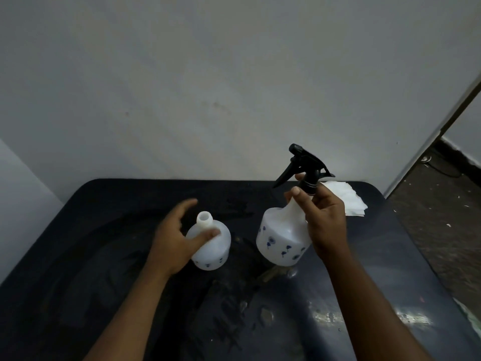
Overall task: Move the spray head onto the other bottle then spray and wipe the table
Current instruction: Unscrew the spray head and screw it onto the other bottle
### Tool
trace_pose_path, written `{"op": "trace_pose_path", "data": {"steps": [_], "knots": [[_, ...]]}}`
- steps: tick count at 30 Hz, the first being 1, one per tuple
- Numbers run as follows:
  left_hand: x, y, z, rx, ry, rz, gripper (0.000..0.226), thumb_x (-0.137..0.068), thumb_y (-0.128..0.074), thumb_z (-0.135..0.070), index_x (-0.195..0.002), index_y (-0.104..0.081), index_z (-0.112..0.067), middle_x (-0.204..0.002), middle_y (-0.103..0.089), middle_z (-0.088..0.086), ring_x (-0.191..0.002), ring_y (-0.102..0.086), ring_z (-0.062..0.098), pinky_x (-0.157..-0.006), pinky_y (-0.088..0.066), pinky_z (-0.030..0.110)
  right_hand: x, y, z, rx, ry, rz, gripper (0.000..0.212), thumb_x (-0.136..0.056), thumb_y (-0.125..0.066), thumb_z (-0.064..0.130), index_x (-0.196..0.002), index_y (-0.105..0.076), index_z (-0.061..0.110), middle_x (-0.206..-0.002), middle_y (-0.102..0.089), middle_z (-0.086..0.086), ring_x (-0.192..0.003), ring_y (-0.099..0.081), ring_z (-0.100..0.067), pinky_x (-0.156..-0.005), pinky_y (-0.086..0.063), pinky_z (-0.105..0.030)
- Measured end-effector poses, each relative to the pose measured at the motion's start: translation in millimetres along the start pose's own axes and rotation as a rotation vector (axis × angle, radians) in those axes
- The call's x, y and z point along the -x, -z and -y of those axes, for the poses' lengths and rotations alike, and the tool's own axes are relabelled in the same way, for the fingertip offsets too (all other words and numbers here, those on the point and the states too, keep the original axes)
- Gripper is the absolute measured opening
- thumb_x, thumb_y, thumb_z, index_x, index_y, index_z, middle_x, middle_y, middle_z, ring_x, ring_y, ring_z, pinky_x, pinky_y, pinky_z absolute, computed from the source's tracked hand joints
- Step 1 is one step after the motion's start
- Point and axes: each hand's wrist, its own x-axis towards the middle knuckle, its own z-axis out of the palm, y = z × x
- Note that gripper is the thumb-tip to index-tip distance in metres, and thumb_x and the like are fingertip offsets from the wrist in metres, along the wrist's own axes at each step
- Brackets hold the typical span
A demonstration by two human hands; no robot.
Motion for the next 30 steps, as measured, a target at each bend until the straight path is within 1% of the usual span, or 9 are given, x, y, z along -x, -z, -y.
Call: {"op": "trace_pose_path", "data": {"steps": [3,6,10,14,16,19,22,26,30], "knots": [[12,7,-32,0.063,-0.331,-0.327,0.059,-0.074,-0.07,-0.062,-0.12,-0.058,-0.026,-0.122,-0.062,-0.008,-0.113,-0.062,0.015,-0.093,-0.05,0.03,-1,-2,2,-0.001,0.0,-0.008,0.023,-0.075,-0.07,0.043,-0.096,-0.073,0.034,-0.096,-0.072,-0.023,-0.09,-0.065,-0.037,-0.088,-0.052,-0.046],[32,-18,-63,0.13,-0.453,-0.282,0.046,-0.079,-0.07,-0.058,-0.11,-0.061,-0.025,-0.114,-0.065,-0.011,-0.1,-0.066,0.011,-0.08,-0.054,0.025,-1,-7,3,0.016,-0.012,0.024,0.013,-0.083,-0.067,0.039,-0.092,-0.075,0.034,-0.087,-0.076,-0.004,-0.094,-0.068,-0.021,-0.088,-0.052,-0.041],[47,-58,-73,0.054,-0.343,0.001,0.076,-0.064,-0.076,-0.062,-0.126,-0.049,-0.027,-0.123,-0.052,-0.023,-0.112,-0.054,-0.008,-0.084,-0.048,0.008,2,-16,7,0.02,-0.026,0.043,0.027,-0.084,-0.062,0.045,-0.102,-0.071,0.029,-0.084,-0.077,0.0,-0.085,-0.07,-0.015,-0.08,-0.054,-0.031],[47,-81,-66,0.007,-0.212,0.187,0.118,-0.054,-0.073,-0.075,-0.148,-0.02,-0.027,-0.134,-0.039,-0.018,-0.116,-0.043,-0.012,-0.091,-0.035,-0.001,3,-22,12,-0.082,-0.054,0.017,0.039,-0.085,-0.069,0.038,-0.112,-0.062,0.011,-0.089,-0.076,-0.011,-0.084,-0.073,-0.028,-0.082,-0.057,-0.041],[44,-86,-62,0.051,-0.189,0.166,0.112,-0.056,-0.078,-0.068,-0.145,-0.026,-0.025,-0.132,-0.044,-0.018,-0.114,-0.046,-0.014,-0.088,-0.036,-0.003,2,-22,15,-0.148,-0.087,0.015,0.045,-0.082,-0.069,0.034,-0.111,-0.057,0.001,-0.09,-0.076,-0.012,-0.085,-0.074,-0.026,-0.079,-0.058,-0.038],[40,-87,-56,0.133,-0.201,0.139,0.09,-0.057,-0.082,-0.059,-0.132,-0.039,-0.032,-0.12,-0.055,-0.022,-0.108,-0.056,-0.011,-0.081,-0.045,0.002,2,-21,20,-0.223,-0.108,0.034,0.025,-0.085,-0.066,0.024,-0.096,-0.059,0.004,-0.091,-0.076,-0.015,-0.086,-0.074,-0.028,-0.076,-0.059,-0.035],[36,-83,-55,0.145,-0.197,0.156,0.079,-0.059,-0.082,-0.057,-0.124,-0.039,-0.043,-0.115,-0.057,-0.024,-0.107,-0.057,-0.012,-0.078,-0.046,0.003,0,-20,21,-0.24,-0.116,0.023,0.01,-0.089,-0.064,0.016,-0.092,-0.061,0.007,-0.09,-0.075,-0.017,-0.086,-0.073,-0.03,-0.078,-0.058,-0.039],[31,-79,-53,0.169,-0.189,0.212,0.073,-0.06,-0.083,-0.05,-0.121,-0.042,-0.045,-0.111,-0.06,-0.03,-0.104,-0.06,-0.008,-0.076,-0.049,0.006,1,-20,21,-0.263,-0.12,0.021,0.012,-0.086,-0.065,0.015,-0.095,-0.063,0.007,-0.087,-0.075,-0.014,-0.086,-0.073,-0.028,-0.079,-0.058,-0.038],[27,-76,-50,0.171,-0.186,0.266,0.08,-0.061,-0.085,-0.047,-0.129,-0.043,-0.035,-0.117,-0.062,-0.017,-0.105,-0.062,0.0,-0.083,-0.056,0.02,2,-17,20,-0.292,-0.123,0.032,0.023,-0.078,-0.069,0.025,-0.094,-0.065,0.009,-0.085,-0.075,-0.011,-0.086,-0.072,-0.027,-0.08,-0.058,-0.038]]}}
